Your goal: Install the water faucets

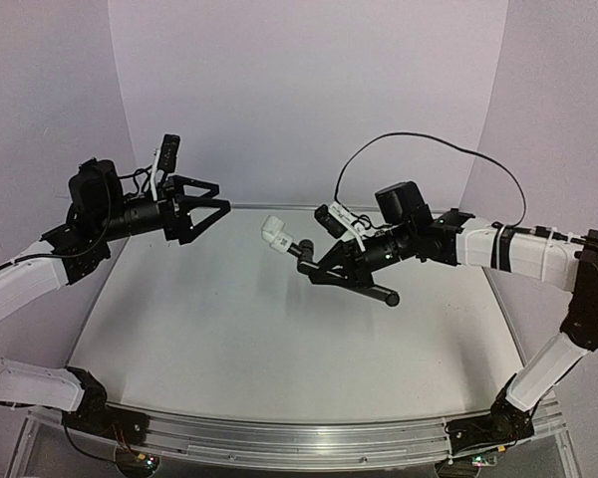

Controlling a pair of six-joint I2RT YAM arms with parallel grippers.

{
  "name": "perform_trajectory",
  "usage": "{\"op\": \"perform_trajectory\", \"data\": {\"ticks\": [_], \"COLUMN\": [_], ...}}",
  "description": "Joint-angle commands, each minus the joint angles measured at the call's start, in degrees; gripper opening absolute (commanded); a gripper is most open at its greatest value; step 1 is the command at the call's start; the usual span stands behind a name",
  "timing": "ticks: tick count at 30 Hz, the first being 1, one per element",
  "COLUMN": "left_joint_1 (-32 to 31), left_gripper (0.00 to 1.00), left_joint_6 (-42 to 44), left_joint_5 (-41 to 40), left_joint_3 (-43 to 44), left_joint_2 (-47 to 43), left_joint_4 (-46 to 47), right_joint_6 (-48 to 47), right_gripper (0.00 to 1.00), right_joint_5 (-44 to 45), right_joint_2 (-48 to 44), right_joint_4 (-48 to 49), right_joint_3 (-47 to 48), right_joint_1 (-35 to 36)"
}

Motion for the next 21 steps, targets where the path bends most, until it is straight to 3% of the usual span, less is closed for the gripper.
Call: {"op": "perform_trajectory", "data": {"ticks": [1, 6, 10, 16, 21], "left_joint_1": [0.5, 0.95, 2.05, 3.77, 3.59], "left_gripper": [0.99, 0.97, 0.95, 0.93, 0.94], "left_joint_6": [-11.19, -29.46, -48.52, -77.84, -81.41], "left_joint_5": [-3.28, -1.19, 1.78, 10.18, 9.25], "left_joint_3": [4.56, 7.17, 8.97, 4.39, 3.11], "left_joint_2": [4.55, 12.69, 19.5, 29.04, 31.35], "left_joint_4": [-5.6, -2.09, 2.59, 17.65, 21.08], "right_joint_6": [-10.27, -23.46, -35.6, -46.47, -51.86], "right_gripper": [0.0, 0.0, 0.0, 0.0, 0.0], "right_joint_5": [24.24, 50.7, 65.85, 75.87, 80.78], "right_joint_2": [-6.04, -5.27, -3.5, 0.14, 4.26], "right_joint_4": [4.58, 4.58, 9.7, 16.05, 17.85], "right_joint_3": [0.08, 0.55, -0.54, -0.28, 0.35], "right_joint_1": [0.41, 4.8, 10.85, 14.95, 17.18]}}
